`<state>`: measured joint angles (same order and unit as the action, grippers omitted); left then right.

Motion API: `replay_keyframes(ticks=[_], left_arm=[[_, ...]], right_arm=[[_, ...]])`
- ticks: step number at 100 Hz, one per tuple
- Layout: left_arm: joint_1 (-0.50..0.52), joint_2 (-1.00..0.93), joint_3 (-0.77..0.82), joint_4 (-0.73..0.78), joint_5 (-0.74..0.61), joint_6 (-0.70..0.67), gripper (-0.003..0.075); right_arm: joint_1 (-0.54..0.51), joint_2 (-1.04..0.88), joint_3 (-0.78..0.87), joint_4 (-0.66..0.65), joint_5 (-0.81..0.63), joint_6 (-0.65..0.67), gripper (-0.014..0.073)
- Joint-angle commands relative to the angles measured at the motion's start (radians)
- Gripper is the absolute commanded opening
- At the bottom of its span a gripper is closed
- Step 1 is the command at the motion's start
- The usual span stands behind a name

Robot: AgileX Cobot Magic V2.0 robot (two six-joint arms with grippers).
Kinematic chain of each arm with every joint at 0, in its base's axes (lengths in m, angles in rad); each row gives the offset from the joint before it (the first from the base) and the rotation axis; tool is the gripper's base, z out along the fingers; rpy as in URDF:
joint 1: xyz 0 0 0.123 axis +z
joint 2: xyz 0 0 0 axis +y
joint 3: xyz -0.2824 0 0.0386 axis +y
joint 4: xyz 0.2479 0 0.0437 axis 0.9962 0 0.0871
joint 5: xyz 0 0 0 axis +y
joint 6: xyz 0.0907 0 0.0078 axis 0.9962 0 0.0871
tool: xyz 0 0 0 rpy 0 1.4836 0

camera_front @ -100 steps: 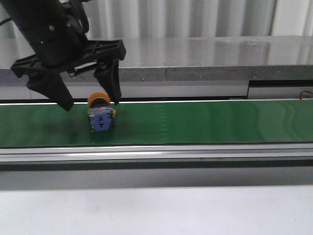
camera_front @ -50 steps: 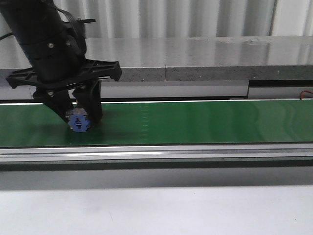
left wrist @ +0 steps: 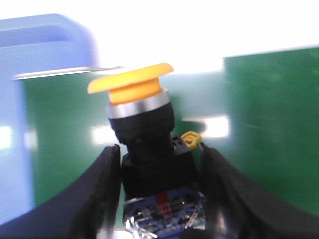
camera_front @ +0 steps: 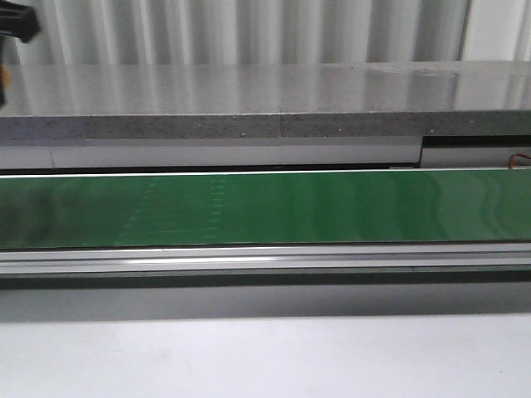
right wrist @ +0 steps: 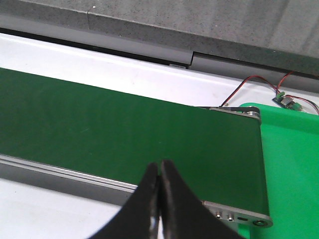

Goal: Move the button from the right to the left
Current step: 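Lift the button off the belt with the left gripper toward the blue tray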

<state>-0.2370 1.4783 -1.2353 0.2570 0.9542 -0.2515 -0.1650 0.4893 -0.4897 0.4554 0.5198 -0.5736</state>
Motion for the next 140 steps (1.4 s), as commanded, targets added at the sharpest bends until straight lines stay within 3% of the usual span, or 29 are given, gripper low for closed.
replay_keyframes(ticks=[1,11,35,56,85,106,140], left_arm=[[0.092,-0.067,-0.002,0.026,-0.014,0.049,-0.002],[0.208,-0.07,0.026,0.007,-0.025,0.123,-0.002],[0.452,-0.018,0.062,-0.117,-0.197,0.296,-0.002],[0.588,0.082,0.062,-0.121,-0.301,0.303,-0.0019],[0.606,0.191,0.062,-0.123,-0.408,0.376,-0.0019],[0.606,0.233,0.062,-0.224,-0.414,0.503,-0.0019],[0.606,0.29,0.062,-0.24,-0.399,0.509,-0.0019]], right_arm=[[0.001,0.002,-0.026,0.017,-0.06,-0.002,-0.0067],[0.001,0.002,-0.026,0.017,-0.06,-0.002,-0.0067],[0.001,0.002,-0.026,0.017,-0.06,-0.002,-0.0067],[0.003,0.002,-0.026,0.017,-0.06,-0.002,-0.0067],[0.011,0.002,-0.026,0.017,-0.06,-0.002,-0.0067],[0.011,0.002,-0.026,0.018,-0.059,-0.002,-0.0067],[0.011,0.002,-0.026,0.018,-0.058,-0.002,-0.0067]])
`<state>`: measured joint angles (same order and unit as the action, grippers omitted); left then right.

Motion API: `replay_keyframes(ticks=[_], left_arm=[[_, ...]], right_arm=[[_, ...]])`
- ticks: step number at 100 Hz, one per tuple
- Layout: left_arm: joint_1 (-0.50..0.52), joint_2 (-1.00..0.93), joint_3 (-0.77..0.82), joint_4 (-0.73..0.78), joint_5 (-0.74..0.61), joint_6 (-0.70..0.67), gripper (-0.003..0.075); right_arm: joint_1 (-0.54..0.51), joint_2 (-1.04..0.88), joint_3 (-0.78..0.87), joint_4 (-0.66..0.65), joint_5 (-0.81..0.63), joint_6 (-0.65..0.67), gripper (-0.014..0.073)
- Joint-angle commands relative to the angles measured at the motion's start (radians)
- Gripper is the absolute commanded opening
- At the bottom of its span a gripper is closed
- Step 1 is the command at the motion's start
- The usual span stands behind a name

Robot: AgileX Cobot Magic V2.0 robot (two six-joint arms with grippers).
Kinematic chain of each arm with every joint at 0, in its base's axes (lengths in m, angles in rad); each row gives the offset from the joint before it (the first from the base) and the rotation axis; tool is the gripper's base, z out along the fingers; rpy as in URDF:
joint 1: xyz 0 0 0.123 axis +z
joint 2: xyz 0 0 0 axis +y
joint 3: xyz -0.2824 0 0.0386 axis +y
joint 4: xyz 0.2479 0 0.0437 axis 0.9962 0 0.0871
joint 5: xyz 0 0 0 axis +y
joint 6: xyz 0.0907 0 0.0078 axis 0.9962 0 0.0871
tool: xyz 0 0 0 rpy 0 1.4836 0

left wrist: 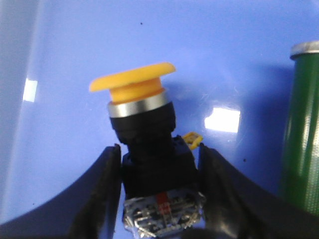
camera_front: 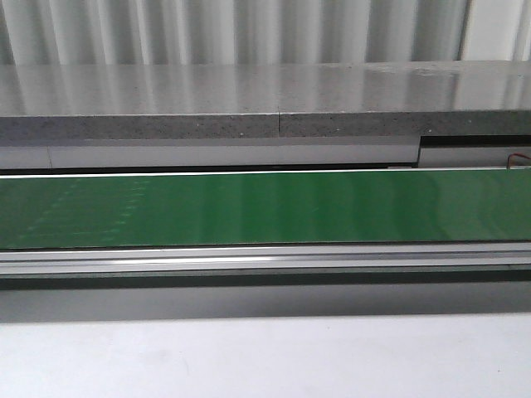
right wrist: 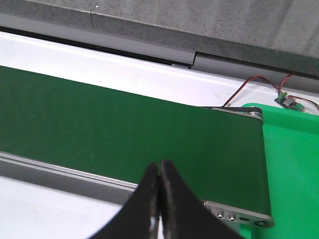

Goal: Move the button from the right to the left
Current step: 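Lift the button off the belt with the left gripper toward the blue tray, then lower the button into the blue tray and open the left gripper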

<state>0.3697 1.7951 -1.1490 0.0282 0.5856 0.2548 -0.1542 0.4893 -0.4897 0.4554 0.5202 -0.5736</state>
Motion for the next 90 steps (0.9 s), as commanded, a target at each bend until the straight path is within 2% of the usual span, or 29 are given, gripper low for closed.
replay_keyframes(ticks=[1,36,45,62,67,72,90], left_arm=[[0.0,-0.023,-0.024,-0.015,-0.03,0.003,-0.0019],[0.0,0.002,-0.024,-0.043,-0.029,0.003,0.0],[0.0,0.002,-0.024,-0.043,-0.029,0.003,0.0094],[0.0,0.002,-0.024,-0.044,-0.029,0.003,0.0412],[0.0,0.002,-0.024,-0.044,-0.029,0.003,0.0472],[0.002,0.002,-0.024,-0.04,-0.029,0.003,0.0497],[0.007,0.002,-0.025,-0.04,-0.029,0.003,0.0494]], right_arm=[[0.001,0.002,-0.026,0.018,-0.059,-0.002,-0.0067],[0.001,0.002,-0.026,0.018,-0.058,-0.002,-0.0067],[0.001,0.002,-0.026,0.018,-0.058,-0.002,-0.0067],[0.001,0.002,-0.026,0.018,-0.058,-0.002,-0.0067],[0.001,0.002,-0.026,0.018,-0.058,-0.002,-0.0067],[0.001,0.002,-0.026,0.018,-0.058,-0.002,-0.0067],[0.001,0.002,-0.026,0.018,-0.058,-0.002,-0.0067]])
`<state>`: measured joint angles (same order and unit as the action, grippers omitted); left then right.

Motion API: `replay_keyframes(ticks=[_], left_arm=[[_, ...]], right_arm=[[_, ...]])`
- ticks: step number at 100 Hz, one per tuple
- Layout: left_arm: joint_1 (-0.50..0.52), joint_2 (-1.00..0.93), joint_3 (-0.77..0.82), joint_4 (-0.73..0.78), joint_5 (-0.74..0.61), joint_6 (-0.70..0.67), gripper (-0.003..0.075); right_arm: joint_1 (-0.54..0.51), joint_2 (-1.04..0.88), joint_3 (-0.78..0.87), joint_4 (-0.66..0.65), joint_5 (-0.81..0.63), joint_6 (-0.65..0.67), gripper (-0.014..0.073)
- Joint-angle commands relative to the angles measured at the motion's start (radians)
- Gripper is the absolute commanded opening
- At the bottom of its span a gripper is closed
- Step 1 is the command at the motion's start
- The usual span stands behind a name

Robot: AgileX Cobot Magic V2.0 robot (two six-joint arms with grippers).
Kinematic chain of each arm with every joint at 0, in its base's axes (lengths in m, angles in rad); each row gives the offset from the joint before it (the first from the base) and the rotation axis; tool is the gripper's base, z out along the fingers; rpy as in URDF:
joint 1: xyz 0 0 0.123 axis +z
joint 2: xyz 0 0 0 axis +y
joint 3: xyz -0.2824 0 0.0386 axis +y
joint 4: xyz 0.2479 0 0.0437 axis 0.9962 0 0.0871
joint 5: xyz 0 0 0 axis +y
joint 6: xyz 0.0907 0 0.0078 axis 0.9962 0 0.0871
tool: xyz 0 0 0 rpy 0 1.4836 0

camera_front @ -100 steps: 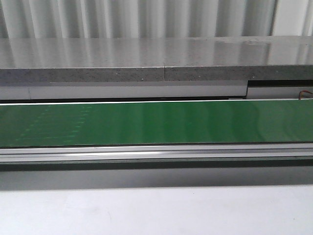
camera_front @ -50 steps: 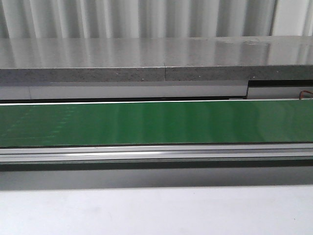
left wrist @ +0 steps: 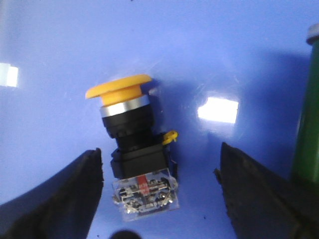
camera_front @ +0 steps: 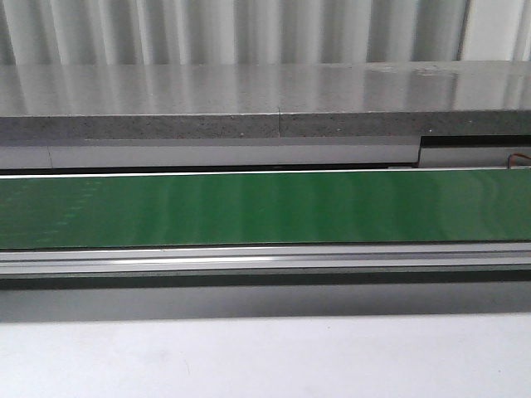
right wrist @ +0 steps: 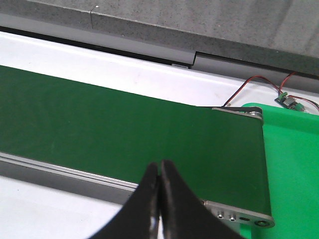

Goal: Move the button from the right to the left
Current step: 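Lower the button into the blue tray and open the left gripper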

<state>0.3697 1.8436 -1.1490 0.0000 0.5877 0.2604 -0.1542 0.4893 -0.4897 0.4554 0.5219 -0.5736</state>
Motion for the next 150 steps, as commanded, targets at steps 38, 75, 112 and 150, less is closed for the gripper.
replay_keyframes(ticks=[38,75,112,150], left_arm=[[0.01,-0.23,-0.028,-0.031,-0.104,-0.003,0.0494],[-0.184,-0.558,0.034,-0.147,-0.129,-0.003,0.0494],[-0.433,-0.959,0.26,-0.223,-0.176,-0.003,0.0493],[-0.509,-1.326,0.516,-0.267,-0.18,-0.003,0.0098]], right_arm=[[0.001,0.002,-0.026,0.018,-0.06,-0.002,-0.0067],[0.001,0.002,-0.026,0.018,-0.06,-0.002,-0.0067],[0.001,0.002,-0.026,0.018,-0.06,-0.002,-0.0067],[0.001,0.002,-0.026,0.018,-0.06,-0.002,-0.0067]])
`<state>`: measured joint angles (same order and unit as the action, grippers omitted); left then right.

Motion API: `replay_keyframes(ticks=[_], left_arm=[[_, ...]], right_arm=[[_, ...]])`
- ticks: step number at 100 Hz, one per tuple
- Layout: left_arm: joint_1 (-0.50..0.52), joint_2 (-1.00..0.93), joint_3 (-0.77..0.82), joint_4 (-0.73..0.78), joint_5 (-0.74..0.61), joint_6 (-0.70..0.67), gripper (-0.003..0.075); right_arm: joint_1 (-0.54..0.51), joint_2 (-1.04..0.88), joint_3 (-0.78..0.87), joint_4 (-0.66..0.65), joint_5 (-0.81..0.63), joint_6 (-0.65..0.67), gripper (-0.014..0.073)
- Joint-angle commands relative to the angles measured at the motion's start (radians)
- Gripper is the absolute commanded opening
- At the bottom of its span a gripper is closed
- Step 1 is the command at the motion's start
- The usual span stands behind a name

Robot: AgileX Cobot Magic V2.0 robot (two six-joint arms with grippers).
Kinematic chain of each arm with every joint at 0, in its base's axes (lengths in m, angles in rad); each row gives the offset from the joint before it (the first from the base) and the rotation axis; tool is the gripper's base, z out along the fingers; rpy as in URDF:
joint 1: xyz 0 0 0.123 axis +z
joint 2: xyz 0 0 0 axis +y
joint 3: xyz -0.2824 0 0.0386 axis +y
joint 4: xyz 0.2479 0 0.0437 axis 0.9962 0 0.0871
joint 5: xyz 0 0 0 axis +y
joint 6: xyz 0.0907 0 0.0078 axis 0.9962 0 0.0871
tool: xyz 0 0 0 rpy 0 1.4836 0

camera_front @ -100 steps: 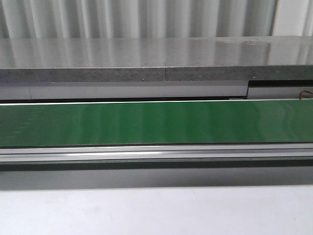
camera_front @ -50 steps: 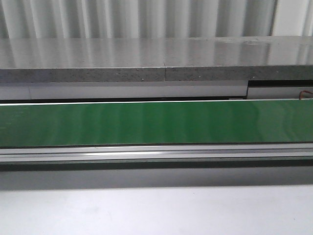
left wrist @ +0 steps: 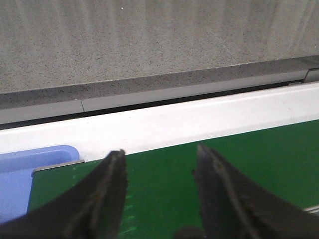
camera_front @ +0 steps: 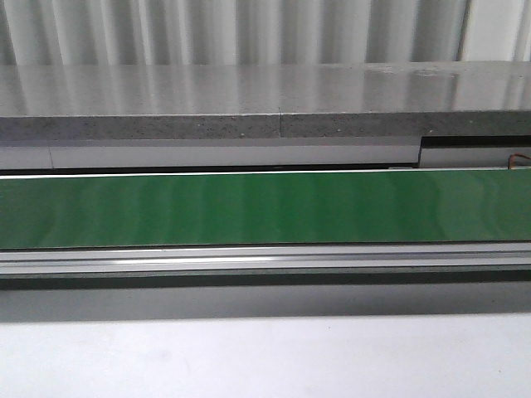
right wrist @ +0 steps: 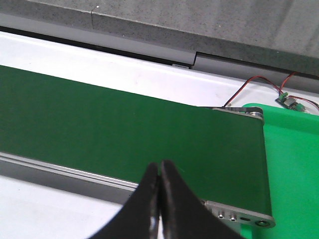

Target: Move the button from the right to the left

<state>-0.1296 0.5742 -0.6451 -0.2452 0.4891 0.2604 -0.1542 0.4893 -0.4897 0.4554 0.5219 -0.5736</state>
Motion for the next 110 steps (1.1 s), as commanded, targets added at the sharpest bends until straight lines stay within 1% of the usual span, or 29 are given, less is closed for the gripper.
replay_keyframes(ticks=[1,4,7,16,56,66,81,86,97,103,110], left_arm=[[-0.009,-0.061,0.015,-0.022,-0.083,-0.003,0.0084],[-0.009,-0.083,0.026,-0.022,-0.083,-0.003,0.0016],[-0.009,-0.097,0.036,-0.022,-0.083,-0.003,-0.002],[-0.009,-0.122,0.048,-0.022,-0.079,-0.003,-0.002],[-0.009,-0.12,0.048,-0.022,-0.074,-0.003,-0.002],[-0.009,-0.12,0.048,-0.022,-0.135,-0.003,-0.002],[-0.012,-0.12,0.06,-0.022,-0.176,-0.005,-0.002],[-0.008,-0.123,0.086,-0.022,-0.218,-0.006,-0.002],[-0.006,-0.154,0.164,0.006,-0.356,-0.018,-0.002],[-0.006,-0.188,0.219,0.085,-0.408,-0.097,-0.002],[-0.006,-0.233,0.279,0.199,-0.426,-0.217,-0.002]], right_arm=[[0.001,0.002,-0.026,0.018,-0.06,-0.002,-0.0067],[0.001,0.002,-0.026,0.018,-0.06,-0.002,-0.0067],[0.001,0.002,-0.026,0.018,-0.06,-0.002,-0.0067],[0.001,0.002,-0.026,0.018,-0.06,-0.002,-0.0067],[0.001,0.002,-0.026,0.018,-0.06,-0.002,-0.0067],[0.001,0.002,-0.026,0.018,-0.06,-0.002,-0.0067],[0.001,0.002,-0.026,0.018,-0.06,-0.002,-0.0067],[0.001,0.002,-0.026,0.018,-0.06,-0.002,-0.0067],[0.001,0.002,-0.026,0.018,-0.06,-0.002,-0.0067],[0.001,0.002,-0.026,0.018,-0.06,-0.002,-0.0067],[0.001,0.002,-0.026,0.018,-0.06,-0.002,-0.0067]])
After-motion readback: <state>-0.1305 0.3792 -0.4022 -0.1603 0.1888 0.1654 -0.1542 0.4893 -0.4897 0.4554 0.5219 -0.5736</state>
